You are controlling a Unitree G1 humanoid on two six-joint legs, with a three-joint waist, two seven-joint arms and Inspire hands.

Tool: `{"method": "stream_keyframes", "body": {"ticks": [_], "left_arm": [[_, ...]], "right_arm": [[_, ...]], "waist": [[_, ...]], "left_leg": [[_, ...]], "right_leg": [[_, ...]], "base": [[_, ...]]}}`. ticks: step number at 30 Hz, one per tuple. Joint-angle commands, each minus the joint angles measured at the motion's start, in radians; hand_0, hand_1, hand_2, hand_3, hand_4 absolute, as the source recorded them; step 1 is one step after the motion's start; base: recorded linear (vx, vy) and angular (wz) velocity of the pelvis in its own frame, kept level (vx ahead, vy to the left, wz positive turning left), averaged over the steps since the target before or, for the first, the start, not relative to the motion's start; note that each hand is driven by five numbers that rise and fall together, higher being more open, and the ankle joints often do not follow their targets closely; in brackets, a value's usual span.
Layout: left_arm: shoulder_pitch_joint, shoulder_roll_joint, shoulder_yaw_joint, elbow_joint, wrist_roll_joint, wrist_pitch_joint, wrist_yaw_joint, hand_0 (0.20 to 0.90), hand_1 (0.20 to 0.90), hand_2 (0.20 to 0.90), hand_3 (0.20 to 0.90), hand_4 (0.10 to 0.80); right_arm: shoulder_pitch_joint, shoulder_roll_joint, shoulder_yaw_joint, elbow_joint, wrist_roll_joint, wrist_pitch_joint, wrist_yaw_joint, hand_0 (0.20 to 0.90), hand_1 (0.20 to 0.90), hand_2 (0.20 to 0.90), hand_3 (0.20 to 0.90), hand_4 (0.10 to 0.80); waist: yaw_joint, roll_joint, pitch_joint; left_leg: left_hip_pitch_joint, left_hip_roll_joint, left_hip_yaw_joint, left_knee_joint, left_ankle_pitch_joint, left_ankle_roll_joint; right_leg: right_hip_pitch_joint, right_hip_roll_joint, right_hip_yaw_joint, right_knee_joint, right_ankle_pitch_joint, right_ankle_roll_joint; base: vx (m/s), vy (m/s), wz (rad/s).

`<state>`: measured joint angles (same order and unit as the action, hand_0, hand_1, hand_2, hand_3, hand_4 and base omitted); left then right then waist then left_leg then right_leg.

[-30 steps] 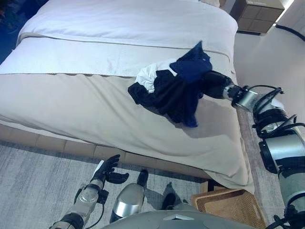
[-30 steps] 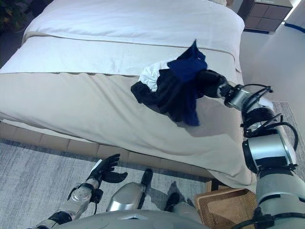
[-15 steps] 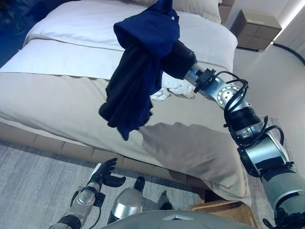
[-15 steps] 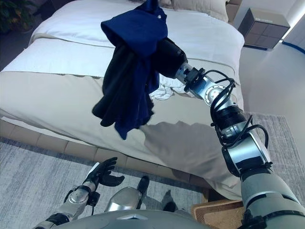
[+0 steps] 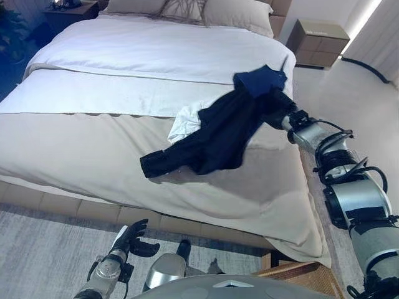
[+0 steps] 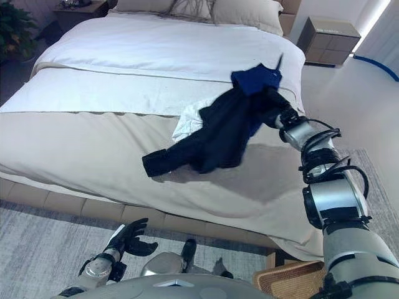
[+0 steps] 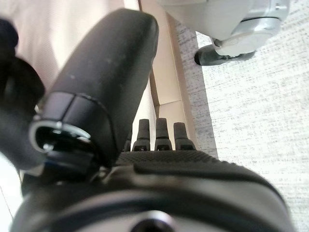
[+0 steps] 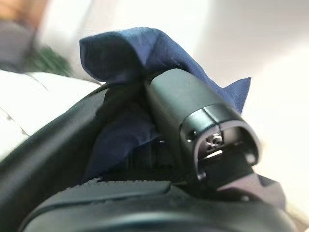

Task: Pick up the clothes from the bed and place them into the basket

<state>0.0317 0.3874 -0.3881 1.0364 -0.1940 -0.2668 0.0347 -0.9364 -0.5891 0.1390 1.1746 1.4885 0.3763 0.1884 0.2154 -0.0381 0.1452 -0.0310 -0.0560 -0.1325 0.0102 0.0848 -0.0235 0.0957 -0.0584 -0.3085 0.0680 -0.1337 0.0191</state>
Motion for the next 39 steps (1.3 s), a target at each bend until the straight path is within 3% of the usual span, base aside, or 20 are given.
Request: {"method": "stream_keyframes", "body": {"ticks": [1, 13, 20, 25, 26, 30, 36, 37, 38, 39], "left_arm": [[-0.043, 0.003, -0.021, 0.005, -0.005, -0.09, 0.01, 0.9, 0.9, 0.9, 0.9, 0.8], [-0.081, -0.004, -0.036, -0.027, -0.02, -0.086, 0.029, 0.9, 0.9, 0.9, 0.9, 0.8], [-0.059, 0.018, -0.034, -0.052, -0.008, -0.069, 0.021, 0.9, 0.9, 0.9, 0.9, 0.8], [-0.04, 0.033, -0.033, -0.067, 0.0, -0.067, 0.005, 0.9, 0.9, 0.9, 0.9, 0.8], [-0.038, 0.037, -0.038, -0.066, 0.0, -0.074, 0.002, 0.9, 0.9, 0.9, 0.9, 0.8], [-0.034, 0.035, -0.041, -0.072, 0.008, -0.068, -0.003, 0.9, 0.9, 0.9, 0.9, 0.8], [-0.04, 0.016, -0.049, -0.04, 0.004, -0.081, 0.0, 0.9, 0.9, 0.9, 0.9, 0.8], [-0.045, 0.012, -0.053, -0.036, -0.001, -0.08, 0.003, 0.9, 0.9, 0.9, 0.9, 0.8], [-0.049, 0.006, -0.056, -0.031, -0.007, -0.079, 0.01, 0.9, 0.9, 0.9, 0.9, 0.8], [-0.053, 0.001, -0.059, -0.029, -0.012, -0.078, 0.016, 0.9, 0.9, 0.9, 0.9, 0.8]], "right_arm": [[-0.111, -0.088, -0.07, -0.071, 0.044, -0.082, 0.059, 0.3, 0.3, 0.3, 0.2, 0.1], [-0.085, -0.075, 0.017, 0.042, -0.164, 0.077, 0.209, 0.3, 0.3, 0.3, 0.2, 0.1], [-0.073, -0.072, 0.072, 0.001, -0.258, 0.202, 0.467, 0.3, 0.3, 0.3, 0.2, 0.1], [-0.043, -0.035, 0.115, -0.115, -0.162, 0.245, 0.61, 0.3, 0.3, 0.3, 0.2, 0.1], [-0.025, -0.008, 0.128, -0.176, -0.077, 0.231, 0.614, 0.3, 0.3, 0.3, 0.2, 0.1], [-0.011, 0.031, 0.103, -0.227, 0.106, 0.143, 0.421, 0.3, 0.3, 0.3, 0.2, 0.1], [-0.032, 0.013, -0.039, -0.025, 0.19, 0.161, 0.174, 0.3, 0.3, 0.3, 0.2, 0.1], [-0.034, 0.01, -0.06, 0.024, 0.116, 0.167, 0.149, 0.356, 0.356, 0.356, 0.266, 0.166], [-0.037, 0.003, -0.066, 0.073, 0.056, 0.183, 0.127, 0.9, 0.9, 0.9, 0.9, 0.8], [-0.04, -0.004, -0.064, 0.107, 0.021, 0.185, 0.132, 0.9, 0.9, 0.9, 0.9, 0.8]], "waist": [[0.003, 0.002, -0.05], [0.01, 0.019, 0.017], [0.02, 0.011, 0.011], [0.025, 0.005, 0.007], [0.028, 0.005, 0.01], [0.031, 0.007, 0.007], [0.035, 0.019, -0.003], [0.036, 0.023, 0.002], [0.034, 0.027, 0.004], [0.033, 0.029, 0.006]], "left_leg": [[0.054, -0.035, 0.003, -0.018, -0.068, 0.053], [0.021, -0.04, -0.026, -0.039, -0.038, 0.047], [0.032, -0.042, -0.042, -0.054, -0.031, 0.042], [0.035, -0.043, -0.048, -0.054, -0.028, 0.039], [0.035, -0.044, -0.05, -0.049, -0.03, 0.039], [0.035, -0.046, -0.054, -0.041, -0.036, 0.04], [0.033, -0.049, -0.057, -0.039, -0.04, 0.045], [0.035, -0.049, -0.056, -0.038, -0.042, 0.046], [0.032, -0.048, -0.055, -0.039, -0.039, 0.047], [0.032, -0.047, -0.054, -0.041, -0.038, 0.046]], "right_leg": [[-0.048, 0.0, 0.043, 0.01, 0.115, -0.007], [-0.081, 0.004, 0.029, -0.001, 0.127, -0.015], [-0.071, 0.007, 0.015, -0.008, 0.125, -0.015], [-0.067, 0.006, 0.006, -0.006, 0.124, -0.014], [-0.066, 0.005, 0.003, -0.002, 0.122, -0.013], [-0.061, 0.001, -0.002, 0.001, 0.118, -0.011], [-0.062, -0.001, -0.006, 0.004, 0.116, -0.01], [-0.063, -0.002, -0.004, 0.008, 0.114, -0.011], [-0.066, -0.003, -0.003, 0.006, 0.117, -0.011], [-0.068, -0.003, -0.003, 0.005, 0.118, -0.011]], "base": [[-0.028, -0.006, -0.06], [-0.064, -0.017, 0.01], [0.007, -0.002, 0.01], [0.035, -0.007, 0.06], [0.035, -0.005, 0.07], [0.045, 0.005, 0.09], [0.038, 0.022, 0.05], [0.001, 0.027, 0.03], [0.0, 0.0, 0.0], [-0.017, 0.031, 0.01]]}}
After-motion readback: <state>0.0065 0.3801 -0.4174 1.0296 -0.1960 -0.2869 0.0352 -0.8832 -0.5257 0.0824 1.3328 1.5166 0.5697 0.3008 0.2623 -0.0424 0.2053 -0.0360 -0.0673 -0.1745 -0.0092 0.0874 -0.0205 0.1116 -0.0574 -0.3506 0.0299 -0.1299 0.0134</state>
